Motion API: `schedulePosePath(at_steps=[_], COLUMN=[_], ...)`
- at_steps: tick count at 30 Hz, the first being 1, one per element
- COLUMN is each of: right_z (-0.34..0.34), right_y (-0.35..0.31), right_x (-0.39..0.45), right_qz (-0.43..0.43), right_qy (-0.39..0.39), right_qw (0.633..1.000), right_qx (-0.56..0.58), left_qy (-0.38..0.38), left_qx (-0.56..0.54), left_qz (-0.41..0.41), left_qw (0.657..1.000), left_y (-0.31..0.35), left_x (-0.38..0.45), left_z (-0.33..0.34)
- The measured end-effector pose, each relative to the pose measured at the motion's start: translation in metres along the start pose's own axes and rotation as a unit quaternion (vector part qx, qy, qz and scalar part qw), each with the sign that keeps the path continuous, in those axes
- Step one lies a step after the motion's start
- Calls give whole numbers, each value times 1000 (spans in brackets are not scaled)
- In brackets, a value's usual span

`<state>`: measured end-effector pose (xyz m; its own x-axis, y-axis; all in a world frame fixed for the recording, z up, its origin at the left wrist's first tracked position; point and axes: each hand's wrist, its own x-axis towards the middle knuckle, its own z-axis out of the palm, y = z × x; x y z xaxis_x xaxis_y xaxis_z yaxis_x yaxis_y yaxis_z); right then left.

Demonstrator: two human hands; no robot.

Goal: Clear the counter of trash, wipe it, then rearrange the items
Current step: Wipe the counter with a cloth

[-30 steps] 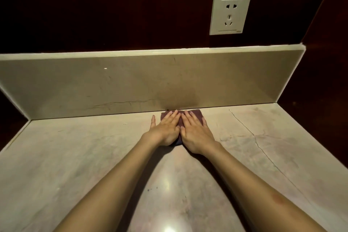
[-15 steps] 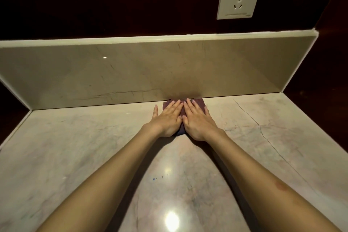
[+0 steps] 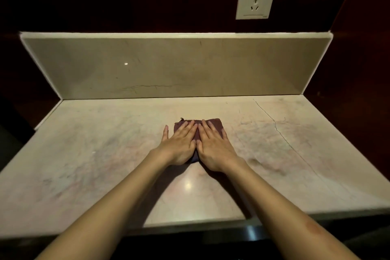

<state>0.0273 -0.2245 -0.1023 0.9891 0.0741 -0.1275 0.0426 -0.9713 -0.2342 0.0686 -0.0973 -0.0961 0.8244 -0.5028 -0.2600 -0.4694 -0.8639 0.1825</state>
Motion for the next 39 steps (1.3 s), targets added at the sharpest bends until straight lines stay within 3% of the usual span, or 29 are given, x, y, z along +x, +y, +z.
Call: schedulePosePath(at_steps=[11,23,30,39], right_z=[16,44,46,28], right_y=[-18,-35,-39,-38], right_x=[-103,-178,-172,-94], right_qz=[-29,-56,-45,-22], right_qy=[-10,42,46,36], right_qw=[1000,998,998,999], right_qx=[0,0,6,13], left_qy=[12,25,20,17], left_qx=[-7,-8,-15,-2], left_qz=[-28,-55,-45,-26], left_qw=[1000,998,999,1000], left_y=[38,66,60,24], left_x=[-99,-177,-175,-105], left_z=[37,61,59,29])
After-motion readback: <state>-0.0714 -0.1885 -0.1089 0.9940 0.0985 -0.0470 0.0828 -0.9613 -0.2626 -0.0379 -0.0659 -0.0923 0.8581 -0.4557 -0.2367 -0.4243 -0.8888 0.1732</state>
